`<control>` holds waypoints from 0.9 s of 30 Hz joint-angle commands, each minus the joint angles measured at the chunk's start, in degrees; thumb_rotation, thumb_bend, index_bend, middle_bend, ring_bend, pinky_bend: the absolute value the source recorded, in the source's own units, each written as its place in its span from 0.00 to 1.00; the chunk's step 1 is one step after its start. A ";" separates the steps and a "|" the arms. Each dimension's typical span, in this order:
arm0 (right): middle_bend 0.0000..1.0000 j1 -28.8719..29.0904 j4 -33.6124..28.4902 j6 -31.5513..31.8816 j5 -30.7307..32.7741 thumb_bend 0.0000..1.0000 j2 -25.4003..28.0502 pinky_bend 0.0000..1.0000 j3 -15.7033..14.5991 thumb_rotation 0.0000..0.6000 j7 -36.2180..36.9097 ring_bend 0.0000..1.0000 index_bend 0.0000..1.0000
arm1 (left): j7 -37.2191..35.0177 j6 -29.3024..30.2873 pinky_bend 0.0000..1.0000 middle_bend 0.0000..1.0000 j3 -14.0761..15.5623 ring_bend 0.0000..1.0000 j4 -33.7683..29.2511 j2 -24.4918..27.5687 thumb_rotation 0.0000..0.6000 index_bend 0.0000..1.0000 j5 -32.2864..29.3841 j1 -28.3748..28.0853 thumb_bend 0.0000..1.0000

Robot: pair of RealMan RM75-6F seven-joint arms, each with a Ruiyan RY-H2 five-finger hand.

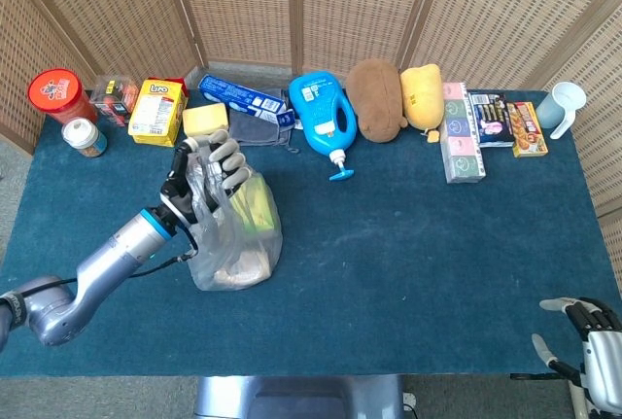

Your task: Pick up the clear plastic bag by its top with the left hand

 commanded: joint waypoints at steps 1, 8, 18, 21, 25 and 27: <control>0.41 0.00 0.04 0.01 0.04 0.29 -0.06 0.22 0.02 0.99 0.05 0.35 0.38 | 0.68 -1.48 0.75 0.72 -1.58 0.68 -0.78 1.41 0.71 0.64 0.78 -0.67 0.72; 0.41 0.00 0.03 0.12 0.18 0.29 -0.18 0.22 0.12 1.00 0.12 0.36 0.38 | 2.29 -5.90 0.77 0.77 -5.76 0.72 -2.07 4.51 0.84 0.70 -0.71 -2.72 0.73; 0.41 -0.43 0.53 0.51 0.82 0.29 -0.42 0.22 0.14 1.00 0.90 0.36 0.38 | 8.19 -12.91 0.78 0.78 -14.33 0.73 -4.37 9.31 0.91 0.71 -7.51 -6.01 0.75; 0.41 -0.45 0.70 0.55 0.92 0.29 -0.46 0.22 0.20 1.00 1.18 0.36 0.38 | 9.92 -14.86 0.78 0.78 -16.70 0.73 -5.03 10.51 0.91 0.71 -9.52 -6.61 0.75; 0.41 -0.41 0.85 0.43 1.11 0.29 -0.55 0.22 0.27 1.00 1.46 0.36 0.38 | 12.74 -17.36 0.78 0.78 -19.76 0.73 -4.99 11.32 0.91 0.71 -12.13 -7.44 0.75; 0.41 -0.34 0.93 0.25 1.39 0.29 -0.56 0.22 0.41 1.00 1.50 0.36 0.38 | 14.92 -18.82 0.78 0.78 -21.60 0.73 -4.68 11.62 0.91 0.71 -13.98 -8.02 0.75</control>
